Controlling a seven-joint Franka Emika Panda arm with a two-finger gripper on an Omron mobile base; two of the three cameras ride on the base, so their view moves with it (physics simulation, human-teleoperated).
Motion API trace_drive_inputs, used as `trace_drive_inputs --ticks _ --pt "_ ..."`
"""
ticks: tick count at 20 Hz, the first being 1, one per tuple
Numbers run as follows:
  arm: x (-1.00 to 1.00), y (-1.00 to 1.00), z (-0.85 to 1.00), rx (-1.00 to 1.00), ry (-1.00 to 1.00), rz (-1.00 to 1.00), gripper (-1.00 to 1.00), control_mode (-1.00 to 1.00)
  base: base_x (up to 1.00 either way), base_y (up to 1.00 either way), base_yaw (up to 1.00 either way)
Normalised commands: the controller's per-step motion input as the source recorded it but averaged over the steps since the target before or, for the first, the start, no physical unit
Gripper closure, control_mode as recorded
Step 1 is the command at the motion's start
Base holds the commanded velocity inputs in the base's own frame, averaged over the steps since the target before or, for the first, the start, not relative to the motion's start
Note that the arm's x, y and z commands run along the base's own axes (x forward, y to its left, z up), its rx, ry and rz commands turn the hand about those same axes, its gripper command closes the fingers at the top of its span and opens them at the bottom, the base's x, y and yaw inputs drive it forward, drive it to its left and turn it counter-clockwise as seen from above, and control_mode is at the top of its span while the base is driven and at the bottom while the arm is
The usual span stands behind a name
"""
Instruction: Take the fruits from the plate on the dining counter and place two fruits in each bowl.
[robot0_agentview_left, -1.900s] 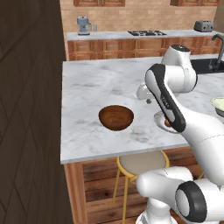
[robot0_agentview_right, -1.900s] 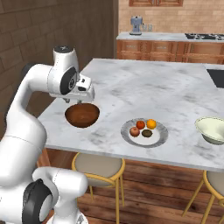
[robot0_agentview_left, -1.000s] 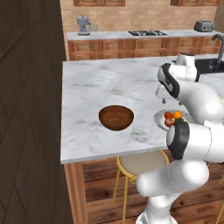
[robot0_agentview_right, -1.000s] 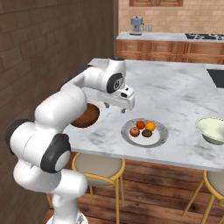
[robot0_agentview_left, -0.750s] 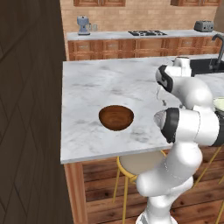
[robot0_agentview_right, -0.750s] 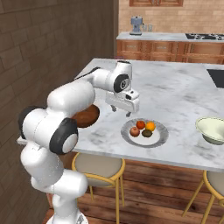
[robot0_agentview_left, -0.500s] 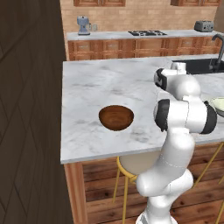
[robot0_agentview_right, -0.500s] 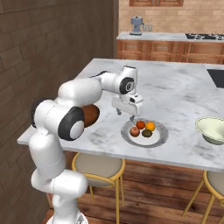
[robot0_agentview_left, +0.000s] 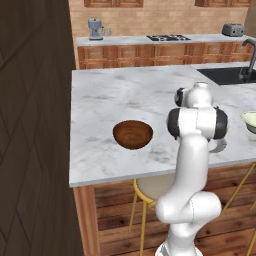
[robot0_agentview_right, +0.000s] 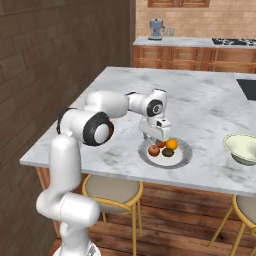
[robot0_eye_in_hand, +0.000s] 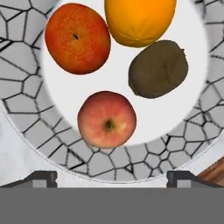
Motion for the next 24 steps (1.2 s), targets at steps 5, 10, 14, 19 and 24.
trace_drive_inputs --ticks 5,10,14,19,24 --pt "0.4 -0.07 -0.59 0.0 0.0 -0.05 -1.0 -1.0 0.0 0.0 0.0" --pt "0.1 -0.11 -0.47 0.0 0.0 -0.03 -1.0 -1.0 0.0 0.0 0.0" --pt "-0.08 0.0 -0.03 0.0 -0.01 -0.01 -1.0 -1.0 0.0 0.0 0.0" --pt "-0.2 0.14 -0.02 -0.01 -0.01 -0.01 -1.0 -1.0 0.0 0.0 0.0" --pt "-0.22 0.25 -0.06 0.0 -0.07 -0.05 -1.0 -1.0 0.0 0.0 0.0"
